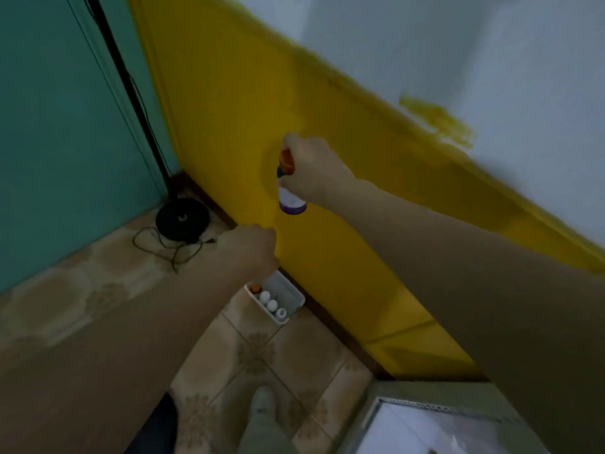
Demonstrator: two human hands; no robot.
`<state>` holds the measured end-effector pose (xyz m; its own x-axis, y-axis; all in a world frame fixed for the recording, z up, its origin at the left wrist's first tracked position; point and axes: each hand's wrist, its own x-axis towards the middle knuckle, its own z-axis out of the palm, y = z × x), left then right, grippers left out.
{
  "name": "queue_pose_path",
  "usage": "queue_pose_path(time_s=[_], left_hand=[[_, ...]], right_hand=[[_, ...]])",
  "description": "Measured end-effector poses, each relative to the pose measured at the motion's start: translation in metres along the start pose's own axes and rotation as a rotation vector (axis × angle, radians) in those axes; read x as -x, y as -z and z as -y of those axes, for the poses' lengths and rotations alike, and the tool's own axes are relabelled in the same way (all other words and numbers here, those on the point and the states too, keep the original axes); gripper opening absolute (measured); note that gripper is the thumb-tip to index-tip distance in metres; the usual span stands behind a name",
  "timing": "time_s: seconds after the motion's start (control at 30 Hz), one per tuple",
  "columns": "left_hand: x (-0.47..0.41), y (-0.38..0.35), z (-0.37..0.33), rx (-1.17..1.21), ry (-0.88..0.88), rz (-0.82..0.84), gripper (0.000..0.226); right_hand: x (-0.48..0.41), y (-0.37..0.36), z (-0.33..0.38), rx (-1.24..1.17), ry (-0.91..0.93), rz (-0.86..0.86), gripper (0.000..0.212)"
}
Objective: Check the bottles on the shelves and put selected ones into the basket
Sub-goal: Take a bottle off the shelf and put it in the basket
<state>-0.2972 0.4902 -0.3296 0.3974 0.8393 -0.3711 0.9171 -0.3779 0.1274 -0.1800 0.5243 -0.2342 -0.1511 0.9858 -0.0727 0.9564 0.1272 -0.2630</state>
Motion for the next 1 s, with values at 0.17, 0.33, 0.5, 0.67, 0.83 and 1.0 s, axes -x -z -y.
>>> queue_pose_path(time_s=[0.17, 0.33, 0.5, 0.67, 0.83, 1.0], left_hand=[[-0.064, -0.068, 0.034, 0.013, 0.103, 0.15, 0.035], [-0.134, -0.157, 0.061, 0.05, 0.161, 0.142, 0.035], [-0.206, -0.26, 0.082, 0.071, 0.147, 0.175, 0.041], [-0.262, -0.37, 0.105, 0.106, 0.13, 0.191, 0.039], [-0.303, -0.47, 0.124, 0.104, 0.118, 0.22, 0.049], [-0.341, -0.541, 0.144, 0.058, 0.094, 0.23, 0.052]], right_hand=[[-0.06, -0.102, -0.046, -0.096, -0.048, 0.1, 0.036], [-0.102, -0.229, -0.091, -0.14, -0.099, 0.146, 0.038], [-0.126, -0.369, -0.14, -0.139, -0.128, 0.213, 0.04], [-0.144, -0.5, -0.192, -0.094, -0.112, 0.26, 0.042], [-0.169, -0.614, -0.224, -0.086, -0.142, 0.244, 0.045], [-0.2, -0.706, -0.24, -0.104, -0.183, 0.248, 0.052]])
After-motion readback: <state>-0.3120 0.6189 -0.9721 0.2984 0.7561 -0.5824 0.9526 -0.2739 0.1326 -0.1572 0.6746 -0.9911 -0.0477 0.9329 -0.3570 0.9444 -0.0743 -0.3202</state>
